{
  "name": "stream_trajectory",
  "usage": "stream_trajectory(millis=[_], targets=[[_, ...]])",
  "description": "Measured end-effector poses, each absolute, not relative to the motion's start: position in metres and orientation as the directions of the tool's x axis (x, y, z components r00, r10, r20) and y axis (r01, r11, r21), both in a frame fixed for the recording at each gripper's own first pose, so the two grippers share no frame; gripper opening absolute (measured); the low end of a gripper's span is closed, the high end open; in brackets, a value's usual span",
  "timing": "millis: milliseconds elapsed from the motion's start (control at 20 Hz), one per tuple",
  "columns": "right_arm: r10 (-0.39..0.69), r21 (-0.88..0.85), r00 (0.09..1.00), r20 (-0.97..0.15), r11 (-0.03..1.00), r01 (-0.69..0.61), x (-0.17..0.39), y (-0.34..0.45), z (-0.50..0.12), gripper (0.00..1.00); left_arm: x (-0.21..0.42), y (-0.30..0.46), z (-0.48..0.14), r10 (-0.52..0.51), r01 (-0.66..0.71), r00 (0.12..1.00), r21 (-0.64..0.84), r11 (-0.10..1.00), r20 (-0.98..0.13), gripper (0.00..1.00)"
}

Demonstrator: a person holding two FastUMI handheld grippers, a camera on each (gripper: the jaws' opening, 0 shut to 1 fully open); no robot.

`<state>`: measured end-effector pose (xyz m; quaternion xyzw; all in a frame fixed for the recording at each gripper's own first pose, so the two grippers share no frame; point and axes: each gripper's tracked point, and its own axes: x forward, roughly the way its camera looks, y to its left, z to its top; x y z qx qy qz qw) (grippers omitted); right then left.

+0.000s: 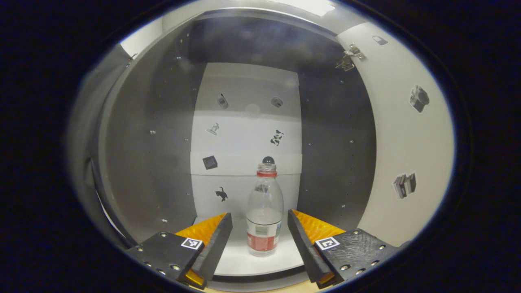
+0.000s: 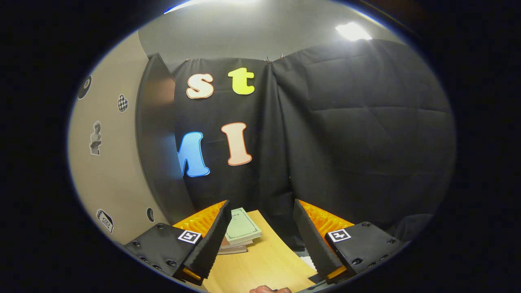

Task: Open the cabinet door with the right hand, grasp the bottle in the cabinet with the left hand and place it on the coaster, then close the cabinet door with the right hand.

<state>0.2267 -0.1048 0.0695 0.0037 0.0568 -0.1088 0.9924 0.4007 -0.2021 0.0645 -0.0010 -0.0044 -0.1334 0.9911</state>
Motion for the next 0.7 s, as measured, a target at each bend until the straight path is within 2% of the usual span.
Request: stream_trajectory(millis=[400,450,550,700], targets=[[-0.233,0.022,0.966,-0.108,0.971,0.237,0.230,-0.104,0.063,0.97,0.434,-0.219,0.044,-0.291,0.291,0.956,0.007,0.957,-0.028,0.85],[-0.238,0.020,0.965,-0.112,0.970,0.242,0.230,-0.105,0.062,0.97,0.437,-0.220,0.042,-0.291,0.292,0.956,0.014,0.956,-0.028,0.82],[-0.246,0.015,0.962,-0.120,0.968,0.250,0.231,-0.107,0.059,0.97,0.444,-0.221,0.040,-0.286,0.287,0.958,0.024,0.958,-0.027,0.84],[-0.248,0.014,0.960,-0.129,0.968,0.251,0.232,-0.107,0.055,0.97,0.454,-0.222,0.038,-0.285,0.286,0.958,0.048,0.957,-0.028,0.82]])
